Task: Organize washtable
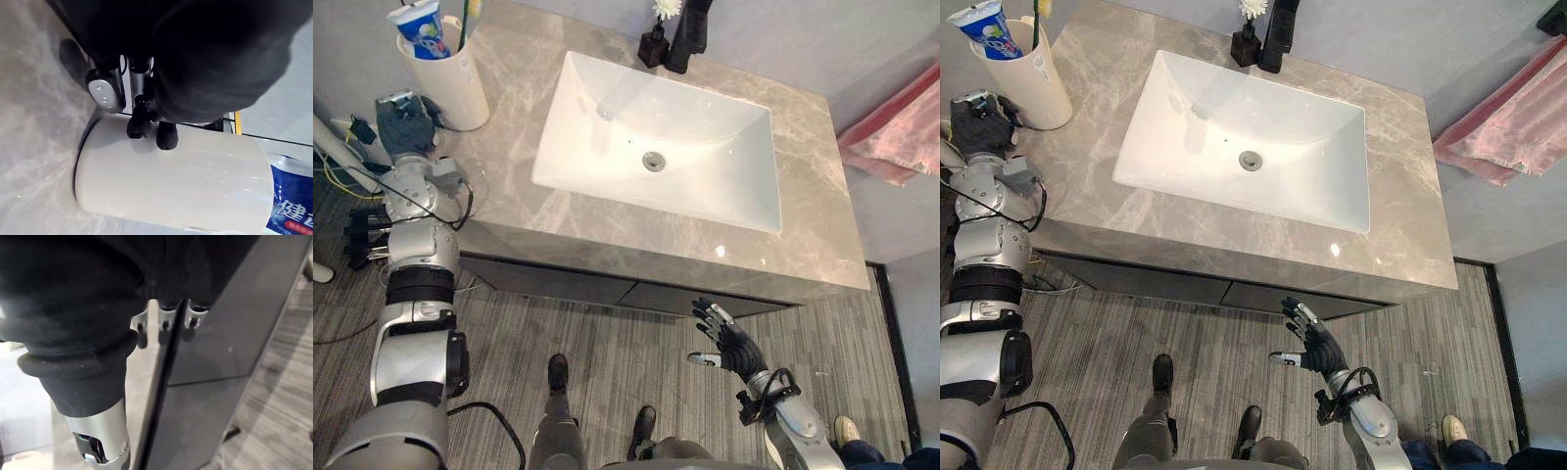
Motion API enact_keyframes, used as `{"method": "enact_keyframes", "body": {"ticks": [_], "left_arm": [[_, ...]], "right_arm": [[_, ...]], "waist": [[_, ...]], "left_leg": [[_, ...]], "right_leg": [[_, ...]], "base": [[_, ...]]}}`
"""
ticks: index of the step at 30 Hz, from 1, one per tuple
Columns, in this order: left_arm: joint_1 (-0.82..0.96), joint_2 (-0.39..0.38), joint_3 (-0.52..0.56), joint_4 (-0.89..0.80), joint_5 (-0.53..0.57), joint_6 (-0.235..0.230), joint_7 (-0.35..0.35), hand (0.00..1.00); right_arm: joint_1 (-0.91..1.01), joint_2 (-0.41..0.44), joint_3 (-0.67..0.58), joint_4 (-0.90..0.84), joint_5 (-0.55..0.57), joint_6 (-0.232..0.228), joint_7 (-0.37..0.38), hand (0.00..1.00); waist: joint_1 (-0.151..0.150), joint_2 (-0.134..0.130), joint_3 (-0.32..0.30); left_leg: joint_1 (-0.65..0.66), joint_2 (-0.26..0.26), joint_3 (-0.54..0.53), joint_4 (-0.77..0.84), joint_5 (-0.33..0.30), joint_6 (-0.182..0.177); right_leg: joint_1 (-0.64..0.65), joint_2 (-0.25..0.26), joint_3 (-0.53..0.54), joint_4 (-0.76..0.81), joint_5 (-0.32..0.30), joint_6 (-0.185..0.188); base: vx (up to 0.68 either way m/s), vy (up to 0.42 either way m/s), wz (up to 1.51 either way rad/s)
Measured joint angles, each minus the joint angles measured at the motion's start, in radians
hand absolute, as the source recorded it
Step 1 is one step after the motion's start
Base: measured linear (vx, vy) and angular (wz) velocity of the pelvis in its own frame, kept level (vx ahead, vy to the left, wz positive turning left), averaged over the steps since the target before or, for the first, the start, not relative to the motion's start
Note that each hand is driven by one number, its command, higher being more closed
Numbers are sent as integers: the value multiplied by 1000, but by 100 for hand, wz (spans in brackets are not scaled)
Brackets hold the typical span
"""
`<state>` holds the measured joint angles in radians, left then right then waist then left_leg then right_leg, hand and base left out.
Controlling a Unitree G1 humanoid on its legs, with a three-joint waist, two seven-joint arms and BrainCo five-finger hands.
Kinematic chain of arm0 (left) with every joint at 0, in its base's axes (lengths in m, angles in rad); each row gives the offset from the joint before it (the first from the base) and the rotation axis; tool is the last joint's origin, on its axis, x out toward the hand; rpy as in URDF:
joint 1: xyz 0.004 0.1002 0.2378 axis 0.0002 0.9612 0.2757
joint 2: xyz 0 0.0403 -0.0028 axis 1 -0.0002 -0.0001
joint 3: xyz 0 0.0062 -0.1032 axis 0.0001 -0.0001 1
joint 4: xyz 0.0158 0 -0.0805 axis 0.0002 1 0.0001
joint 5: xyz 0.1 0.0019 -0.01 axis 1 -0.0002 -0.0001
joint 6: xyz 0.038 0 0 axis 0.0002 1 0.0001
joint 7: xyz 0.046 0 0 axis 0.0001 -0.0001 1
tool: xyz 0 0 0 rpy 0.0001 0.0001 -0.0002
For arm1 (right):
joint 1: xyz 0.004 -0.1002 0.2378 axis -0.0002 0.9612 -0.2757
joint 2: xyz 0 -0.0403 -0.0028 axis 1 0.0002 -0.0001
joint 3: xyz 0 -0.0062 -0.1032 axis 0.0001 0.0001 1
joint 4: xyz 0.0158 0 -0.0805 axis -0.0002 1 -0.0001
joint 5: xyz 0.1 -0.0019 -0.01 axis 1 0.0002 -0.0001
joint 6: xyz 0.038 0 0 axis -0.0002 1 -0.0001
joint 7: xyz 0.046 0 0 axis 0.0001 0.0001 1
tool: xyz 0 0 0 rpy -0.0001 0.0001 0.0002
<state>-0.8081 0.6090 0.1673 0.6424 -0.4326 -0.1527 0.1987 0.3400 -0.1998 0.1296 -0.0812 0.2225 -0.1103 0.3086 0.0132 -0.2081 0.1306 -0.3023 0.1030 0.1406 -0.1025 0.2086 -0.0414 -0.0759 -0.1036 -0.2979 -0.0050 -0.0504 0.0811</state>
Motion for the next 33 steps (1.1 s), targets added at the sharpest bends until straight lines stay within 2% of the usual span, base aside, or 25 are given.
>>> {"method": "enact_keyframes", "body": {"ticks": [6,16,20,25,33], "left_arm": [[-30,1,2,20,-12,-2,0,100],[-82,6,-2,35,-28,-9,0,100],[-97,27,-32,42,-29,-8,2,100],[-184,53,-82,77,-28,1,5,100],[-222,69,-111,78,-29,3,8,100]], "right_arm": [[0,0,0,0,0,0,0,0],[-6,0,6,0,0,-1,-1,0],[-10,0,7,0,0,-1,-2,0],[-39,-1,32,-4,3,-2,-3,0],[-63,-1,36,-4,3,-2,-7,0]], "waist": [[1,0,0],[1,-24,9],[0,-25,10],[-1,-48,35],[0,-48,48]], "left_leg": [[-13,2,0,0,0,0],[-23,3,0,0,0,0],[-34,4,0,0,0,0],[-37,4,2,0,3,1],[-52,16,13,0,3,1]], "right_leg": [[-15,5,1,-1,4,-3],[-18,9,2,-17,18,-5],[-29,9,3,-17,20,-5],[-33,12,6,-18,22,-7],[-55,16,22,-22,33,-10]], "base": [[0,0,0],[0,0,0],[0,0,0],[0,0,0],[-5,8,-6]]}}
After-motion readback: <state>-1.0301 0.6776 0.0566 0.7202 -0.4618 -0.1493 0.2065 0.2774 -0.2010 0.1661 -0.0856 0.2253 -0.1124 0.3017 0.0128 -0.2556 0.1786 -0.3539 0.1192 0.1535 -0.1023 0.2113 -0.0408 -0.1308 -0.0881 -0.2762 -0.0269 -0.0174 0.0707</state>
